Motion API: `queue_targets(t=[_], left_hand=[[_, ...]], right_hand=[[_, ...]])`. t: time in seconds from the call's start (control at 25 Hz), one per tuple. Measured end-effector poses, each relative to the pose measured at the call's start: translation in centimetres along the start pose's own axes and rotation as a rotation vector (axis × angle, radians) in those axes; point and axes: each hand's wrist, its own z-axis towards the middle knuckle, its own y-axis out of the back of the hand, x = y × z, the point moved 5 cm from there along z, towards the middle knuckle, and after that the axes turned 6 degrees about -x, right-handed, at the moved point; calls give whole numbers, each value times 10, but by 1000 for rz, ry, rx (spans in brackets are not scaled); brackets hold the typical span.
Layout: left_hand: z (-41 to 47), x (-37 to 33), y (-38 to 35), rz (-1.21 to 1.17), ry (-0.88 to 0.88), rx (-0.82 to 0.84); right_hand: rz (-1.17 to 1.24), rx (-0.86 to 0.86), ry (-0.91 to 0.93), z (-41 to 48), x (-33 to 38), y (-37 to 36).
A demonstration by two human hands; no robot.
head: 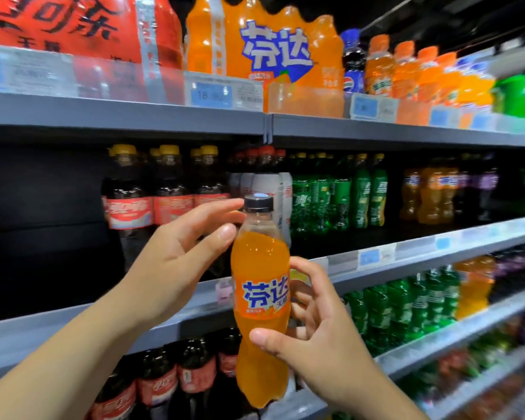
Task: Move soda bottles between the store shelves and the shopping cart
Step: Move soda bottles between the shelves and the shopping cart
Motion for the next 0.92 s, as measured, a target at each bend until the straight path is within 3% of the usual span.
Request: queue_targets(t=[0.16, 0.28, 0.48, 0.68, 0.92], left_hand=[[-4, 18, -42, 232, -68, 98], [2, 22, -77, 332, -144, 132], [27, 28, -136, 412, -167, 125], [62, 41, -210, 446, -161, 32], [103, 53, -298, 519, -124, 32]], right_hand=[[-59, -235, 69, -7, 5, 61], [-118, -308, 119, -5, 12, 104], [-150, -329, 213, 18, 16, 183], [-58, -275, 246, 47, 5, 277], [20, -310, 283, 71, -8, 376]])
